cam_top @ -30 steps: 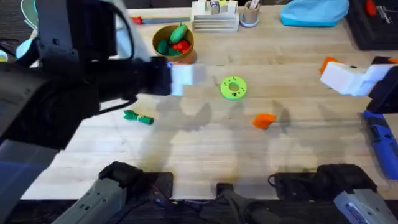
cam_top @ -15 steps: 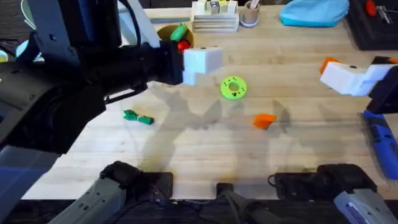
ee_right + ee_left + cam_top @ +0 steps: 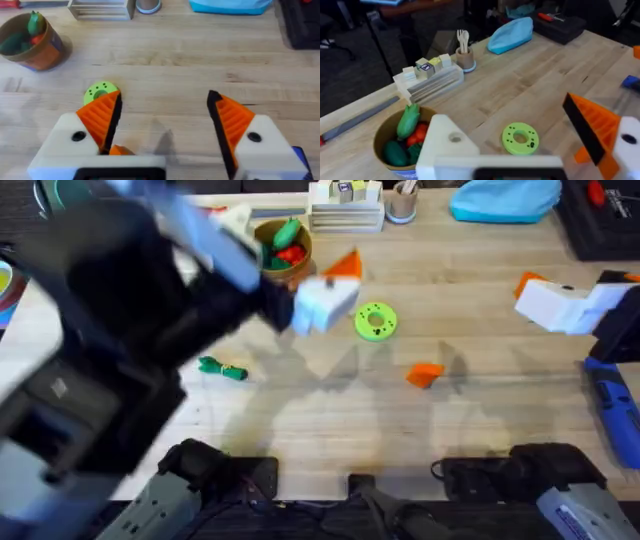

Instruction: Pick up the gripper from the table and insert it into the empty holder that is missing its gripper. Then pick up a screw, insert it into the mounting hole, and use the screwdriver to tighten it. Finally, clean up the table by picking up the vegetable and placing it into the bucket.

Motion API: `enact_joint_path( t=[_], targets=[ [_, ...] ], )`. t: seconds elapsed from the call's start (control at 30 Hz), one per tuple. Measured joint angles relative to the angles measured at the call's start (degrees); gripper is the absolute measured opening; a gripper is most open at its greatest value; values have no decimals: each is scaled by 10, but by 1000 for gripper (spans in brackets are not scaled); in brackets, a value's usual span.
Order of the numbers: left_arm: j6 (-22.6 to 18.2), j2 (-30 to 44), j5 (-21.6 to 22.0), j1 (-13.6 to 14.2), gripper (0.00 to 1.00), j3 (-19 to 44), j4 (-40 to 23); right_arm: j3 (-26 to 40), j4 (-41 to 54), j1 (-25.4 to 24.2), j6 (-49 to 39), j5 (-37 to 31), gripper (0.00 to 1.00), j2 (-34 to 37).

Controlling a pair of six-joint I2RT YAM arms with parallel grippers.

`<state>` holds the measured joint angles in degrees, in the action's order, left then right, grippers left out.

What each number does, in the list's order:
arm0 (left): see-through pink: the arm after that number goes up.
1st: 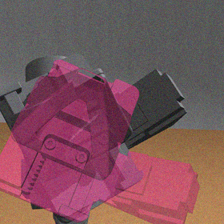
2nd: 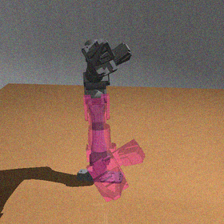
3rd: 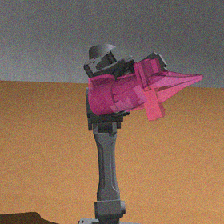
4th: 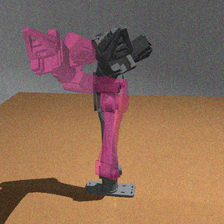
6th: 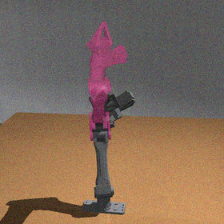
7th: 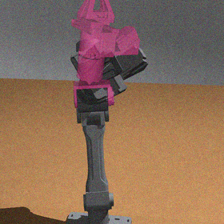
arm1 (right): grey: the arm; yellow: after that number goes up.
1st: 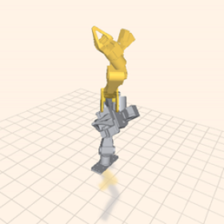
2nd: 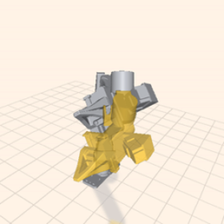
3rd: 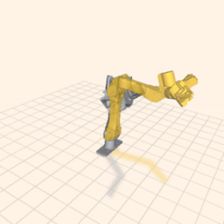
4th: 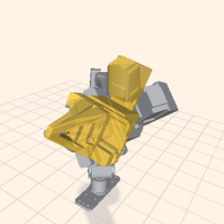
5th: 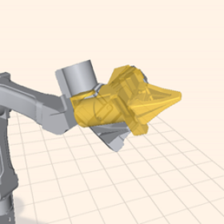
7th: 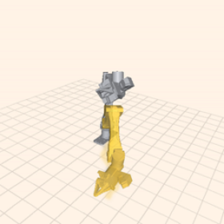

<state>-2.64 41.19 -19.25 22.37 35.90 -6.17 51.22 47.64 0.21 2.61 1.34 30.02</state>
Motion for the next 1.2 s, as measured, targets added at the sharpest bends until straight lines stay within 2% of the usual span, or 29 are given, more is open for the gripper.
enact_joint_path(
  t=[0.2,0.33,0.57,0.67,0.87,1.2],
  targets=[
    [-22,-148,-11,0,993,-154,74,0,0,0,0,0,991,0],
    [-25,-243,-19,0,993,-240,96,0,0,0,0,0,991,0],
    [-7,-400,-27,0,994,-339,109,0,0,0,0,0,991,0],
    [2,-409,-31,0,994,-354,111,0,0,0,0,0,991,0],
    [14,-408,-42,0,993,-356,32,0,0,0,0,0,991,0],
    [16,-409,-48,0,993,-356,32,0,0,0,0,0,991,0]
  ],
)
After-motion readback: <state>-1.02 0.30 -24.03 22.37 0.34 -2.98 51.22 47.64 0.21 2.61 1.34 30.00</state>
